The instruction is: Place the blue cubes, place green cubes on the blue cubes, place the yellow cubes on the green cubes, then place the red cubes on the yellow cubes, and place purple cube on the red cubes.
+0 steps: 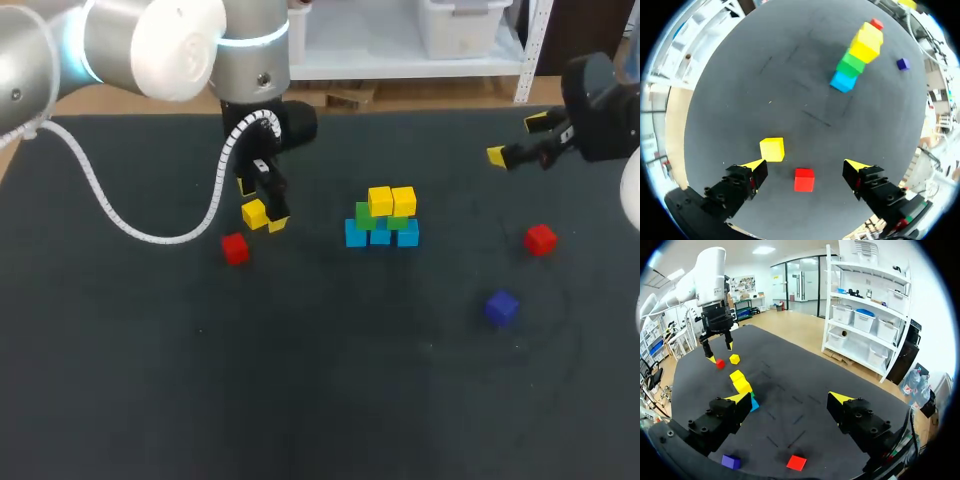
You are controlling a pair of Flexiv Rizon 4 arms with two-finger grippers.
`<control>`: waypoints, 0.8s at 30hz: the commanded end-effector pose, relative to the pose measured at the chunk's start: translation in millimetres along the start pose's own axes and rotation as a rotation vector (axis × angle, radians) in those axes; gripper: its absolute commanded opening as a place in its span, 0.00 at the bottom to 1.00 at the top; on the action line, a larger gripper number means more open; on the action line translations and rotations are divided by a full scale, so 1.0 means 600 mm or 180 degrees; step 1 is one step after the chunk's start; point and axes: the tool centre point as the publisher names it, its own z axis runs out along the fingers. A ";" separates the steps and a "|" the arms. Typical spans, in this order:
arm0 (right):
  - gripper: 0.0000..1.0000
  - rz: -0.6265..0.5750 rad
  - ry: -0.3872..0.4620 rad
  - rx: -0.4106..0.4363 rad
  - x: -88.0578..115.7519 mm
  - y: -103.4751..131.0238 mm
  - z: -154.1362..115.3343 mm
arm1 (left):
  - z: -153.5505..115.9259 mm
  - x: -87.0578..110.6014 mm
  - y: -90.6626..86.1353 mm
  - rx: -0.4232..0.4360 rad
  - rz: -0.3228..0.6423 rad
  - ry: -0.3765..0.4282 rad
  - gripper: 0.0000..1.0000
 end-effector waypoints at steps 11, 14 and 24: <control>1.00 -0.0002 -0.0013 -0.0019 0.001 -0.002 0.000 | 0.039 -0.001 0.029 -0.0044 -0.0103 -0.0056 1.00; 1.00 -0.0002 -0.0013 -0.0019 0.001 -0.002 0.000 | 0.047 -0.001 0.033 -0.0033 -0.0102 -0.0035 1.00; 1.00 -0.0002 -0.0013 -0.0019 0.001 -0.002 0.000 | 0.062 -0.005 0.054 -0.0101 -0.0153 -0.0034 1.00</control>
